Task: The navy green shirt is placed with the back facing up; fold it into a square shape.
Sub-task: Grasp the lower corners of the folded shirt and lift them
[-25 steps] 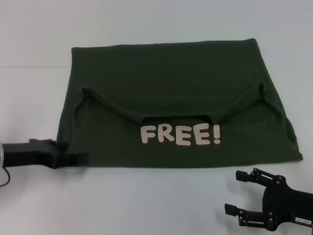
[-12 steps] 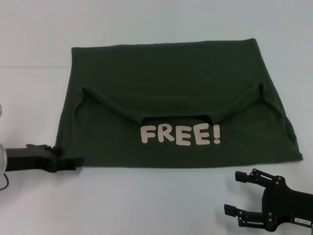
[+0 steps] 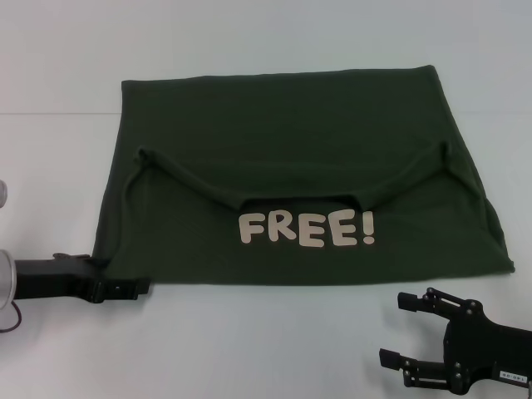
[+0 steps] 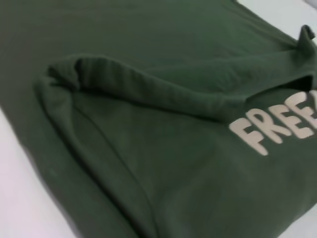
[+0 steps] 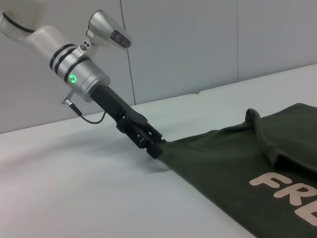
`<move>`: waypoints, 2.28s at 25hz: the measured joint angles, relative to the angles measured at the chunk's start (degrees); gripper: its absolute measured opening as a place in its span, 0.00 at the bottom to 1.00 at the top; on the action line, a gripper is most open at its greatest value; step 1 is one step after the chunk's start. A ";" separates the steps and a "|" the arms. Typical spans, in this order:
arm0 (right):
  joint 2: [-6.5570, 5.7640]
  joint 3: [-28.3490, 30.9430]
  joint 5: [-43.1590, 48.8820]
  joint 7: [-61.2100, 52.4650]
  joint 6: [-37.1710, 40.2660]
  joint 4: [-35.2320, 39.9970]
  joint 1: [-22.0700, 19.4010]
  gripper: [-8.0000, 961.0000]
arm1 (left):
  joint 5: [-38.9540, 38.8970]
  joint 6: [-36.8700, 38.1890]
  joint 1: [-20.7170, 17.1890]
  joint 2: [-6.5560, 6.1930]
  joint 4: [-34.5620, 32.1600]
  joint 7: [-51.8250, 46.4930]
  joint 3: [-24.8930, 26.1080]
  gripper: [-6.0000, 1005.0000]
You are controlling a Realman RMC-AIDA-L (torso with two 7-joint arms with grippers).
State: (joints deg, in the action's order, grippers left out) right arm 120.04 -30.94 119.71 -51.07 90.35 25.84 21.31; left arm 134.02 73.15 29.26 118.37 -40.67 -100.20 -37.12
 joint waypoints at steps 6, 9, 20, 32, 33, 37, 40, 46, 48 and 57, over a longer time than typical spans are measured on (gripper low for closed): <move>-0.08 -0.01 0.00 -0.05 -0.02 0.00 0.06 0.95 | 0.22 0.58 0.27 0.09 -0.11 -0.91 0.11 0.83; -0.08 0.00 0.00 -0.06 -0.04 0.00 0.05 0.95 | 0.76 -0.49 0.42 0.11 0.02 -1.79 -0.40 0.83; -0.08 0.00 0.00 -0.09 -0.05 0.00 0.04 0.95 | 0.99 -2.38 0.49 0.18 0.02 -2.78 -0.37 0.54; -0.08 0.20 -0.19 -1.47 0.47 0.04 0.04 0.95 | 1.05 -1.36 0.61 0.10 0.16 -2.49 -0.41 0.10; -0.08 0.27 -0.26 -2.31 0.57 0.17 0.06 0.95 | 1.04 -1.31 0.61 0.09 0.15 -2.49 -0.41 0.08; -0.26 1.36 -1.55 -12.13 2.97 4.29 0.44 0.95 | 0.85 -1.04 0.62 -0.06 0.16 -2.48 -0.39 0.06; -0.33 1.51 -2.09 -21.08 4.06 9.56 0.59 0.95 | 0.80 -0.63 0.62 -0.12 0.16 -2.47 -0.17 0.06; -2.62 1.05 1.98 -54.44 3.29 24.62 3.69 0.95 | 0.69 -0.45 0.62 -0.29 0.15 -2.45 -0.05 0.06; -4.49 0.84 4.88 -63.77 3.11 26.78 5.60 0.95 | 0.67 -0.44 0.62 -0.36 0.15 -2.45 -0.05 0.06; -9.79 -1.25 25.77 -93.34 1.89 28.32 15.06 0.95 | 0.62 -0.10 0.69 -0.73 0.06 -2.39 -0.10 0.06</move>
State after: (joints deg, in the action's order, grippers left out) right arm 110.25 -32.18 145.48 -144.40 92.24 54.15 36.37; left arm 134.64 73.05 29.95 117.65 -40.61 -102.60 -37.22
